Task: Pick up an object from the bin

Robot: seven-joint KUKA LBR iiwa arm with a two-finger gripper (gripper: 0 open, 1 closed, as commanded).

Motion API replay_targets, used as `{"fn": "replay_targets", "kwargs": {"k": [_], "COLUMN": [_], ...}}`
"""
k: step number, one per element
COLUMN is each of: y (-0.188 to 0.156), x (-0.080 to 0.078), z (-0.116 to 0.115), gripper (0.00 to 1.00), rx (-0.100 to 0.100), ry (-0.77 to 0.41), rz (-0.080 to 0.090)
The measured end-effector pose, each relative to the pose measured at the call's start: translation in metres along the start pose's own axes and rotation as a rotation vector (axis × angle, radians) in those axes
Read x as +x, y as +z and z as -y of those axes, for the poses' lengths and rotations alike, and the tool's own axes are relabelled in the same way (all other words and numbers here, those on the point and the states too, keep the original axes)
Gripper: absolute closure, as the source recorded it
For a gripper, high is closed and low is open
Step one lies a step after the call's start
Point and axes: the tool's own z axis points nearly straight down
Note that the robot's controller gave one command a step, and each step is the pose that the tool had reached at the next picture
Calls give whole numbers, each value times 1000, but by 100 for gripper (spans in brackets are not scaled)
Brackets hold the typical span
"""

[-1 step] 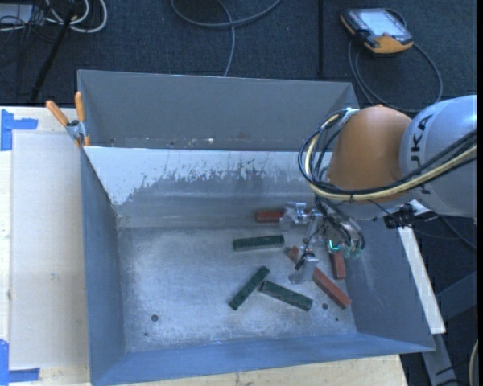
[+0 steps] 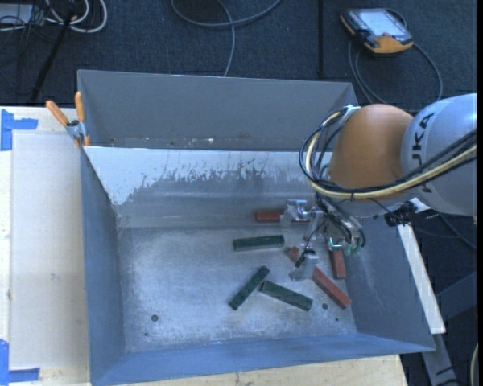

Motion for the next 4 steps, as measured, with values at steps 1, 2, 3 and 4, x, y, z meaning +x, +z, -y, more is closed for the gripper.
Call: {"fn": "replay_targets", "kwargs": {"k": [1, 2, 3, 4], "y": [22, 55, 59, 62], "x": [-7, 19, -49, -46], "z": [-4, -45, -38, -38], "gripper": [0, 0, 100, 0], "rx": [0, 1, -2, 0], "ry": [98, 132, 145, 144], "rz": [4, 1, 14, 0]}}
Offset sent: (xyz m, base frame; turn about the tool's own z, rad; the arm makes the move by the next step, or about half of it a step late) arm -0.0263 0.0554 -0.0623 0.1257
